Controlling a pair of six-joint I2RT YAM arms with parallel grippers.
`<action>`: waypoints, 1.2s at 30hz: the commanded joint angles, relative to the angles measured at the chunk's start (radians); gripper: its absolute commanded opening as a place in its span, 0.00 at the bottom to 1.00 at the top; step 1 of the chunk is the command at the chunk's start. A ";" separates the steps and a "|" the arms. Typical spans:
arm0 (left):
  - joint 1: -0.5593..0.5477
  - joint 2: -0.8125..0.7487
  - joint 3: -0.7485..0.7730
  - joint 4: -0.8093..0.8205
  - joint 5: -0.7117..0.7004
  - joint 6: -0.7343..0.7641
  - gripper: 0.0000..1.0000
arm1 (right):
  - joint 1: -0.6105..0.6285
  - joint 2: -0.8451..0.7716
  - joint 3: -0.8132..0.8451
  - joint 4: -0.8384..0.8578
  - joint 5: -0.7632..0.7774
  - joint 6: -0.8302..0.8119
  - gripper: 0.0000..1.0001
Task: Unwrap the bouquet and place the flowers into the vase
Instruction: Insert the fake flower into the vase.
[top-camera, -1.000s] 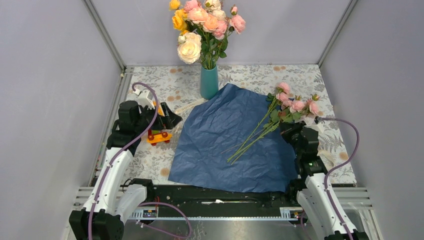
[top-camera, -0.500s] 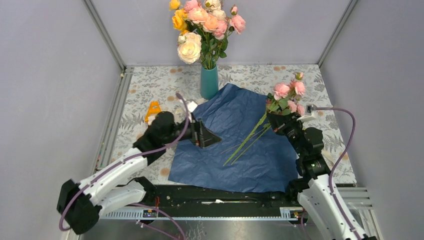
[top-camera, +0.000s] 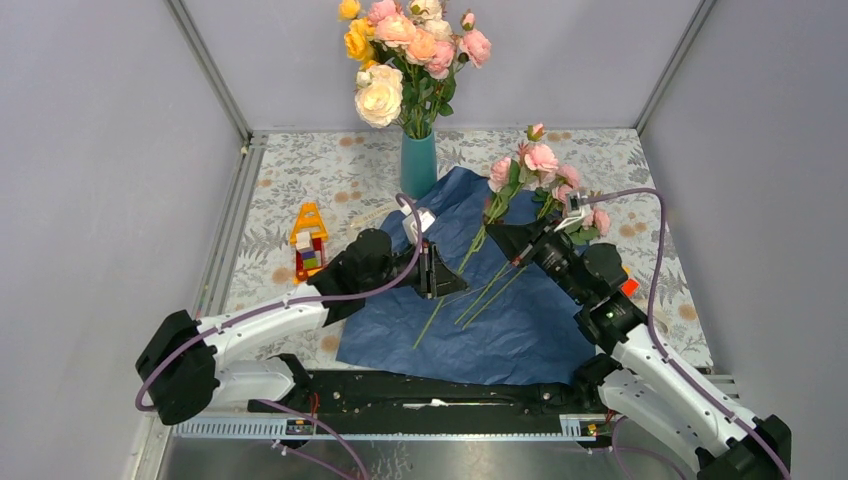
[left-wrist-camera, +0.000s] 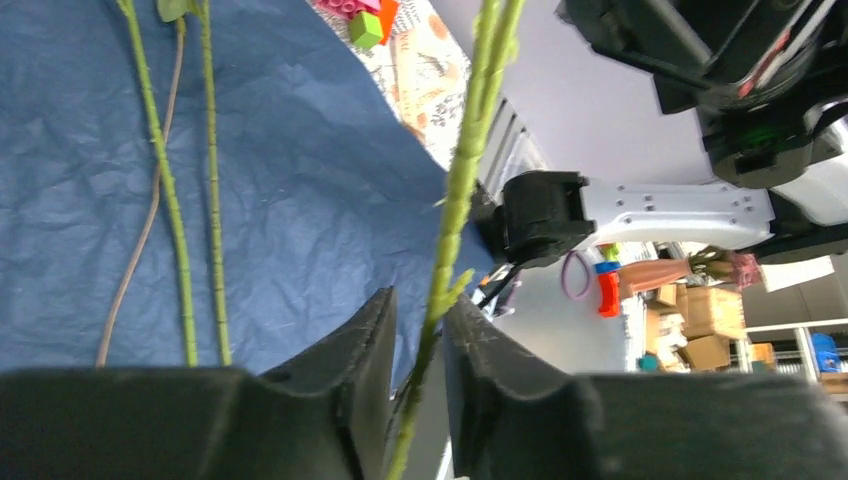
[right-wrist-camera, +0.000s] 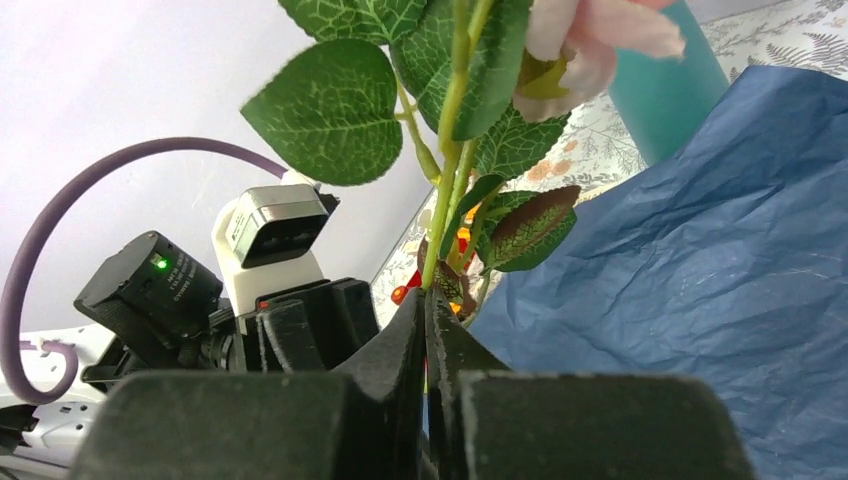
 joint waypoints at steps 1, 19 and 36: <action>-0.015 -0.016 0.045 0.070 -0.029 0.004 0.15 | 0.024 0.026 0.044 0.090 0.009 -0.029 0.00; -0.027 -0.125 -0.044 0.192 -0.099 -0.038 0.00 | 0.030 0.117 0.086 0.077 -0.093 0.034 0.69; -0.039 -0.152 -0.060 0.160 -0.080 -0.007 0.00 | 0.042 0.284 0.247 0.122 -0.125 0.056 0.59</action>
